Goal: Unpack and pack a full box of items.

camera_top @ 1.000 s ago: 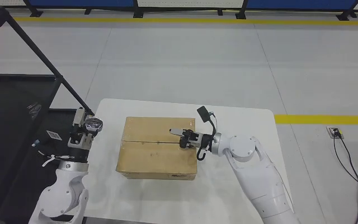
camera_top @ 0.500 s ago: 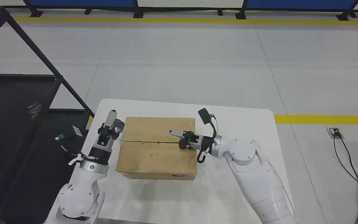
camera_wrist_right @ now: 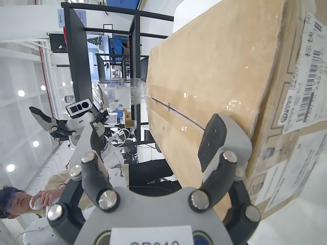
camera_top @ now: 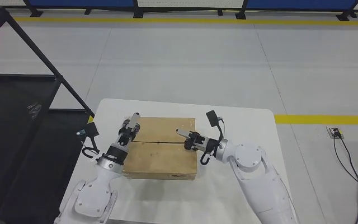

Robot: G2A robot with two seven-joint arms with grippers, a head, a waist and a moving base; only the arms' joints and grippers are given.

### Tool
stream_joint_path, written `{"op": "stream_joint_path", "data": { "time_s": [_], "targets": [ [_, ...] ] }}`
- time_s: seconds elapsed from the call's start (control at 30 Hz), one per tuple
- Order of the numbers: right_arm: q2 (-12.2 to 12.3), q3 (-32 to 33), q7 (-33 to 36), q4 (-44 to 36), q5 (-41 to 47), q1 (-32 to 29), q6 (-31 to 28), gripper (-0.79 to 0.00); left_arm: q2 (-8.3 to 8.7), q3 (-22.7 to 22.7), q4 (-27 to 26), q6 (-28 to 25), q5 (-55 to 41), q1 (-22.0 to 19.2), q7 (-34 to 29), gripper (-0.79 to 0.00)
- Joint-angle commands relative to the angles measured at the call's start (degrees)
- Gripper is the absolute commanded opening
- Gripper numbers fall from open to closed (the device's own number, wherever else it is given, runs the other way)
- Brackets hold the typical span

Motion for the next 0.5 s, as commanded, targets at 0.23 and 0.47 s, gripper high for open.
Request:
{"op": "stream_joint_path", "data": {
  "time_s": [0.23,0.47],
  "targets": [
    [1.22,1.93,-2.56,-9.57,-1.41,-7.23,-2.06,0.000,-0.55,3.12,1.23,0.45,3.94,-1.08,-1.12,0.000],
    [2.11,4.19,-2.89,-12.27,-0.58,-10.71,-2.96,0.000,-0.90,5.12,1.90,0.77,7.13,-1.71,-2.29,0.000]
  ]
}}
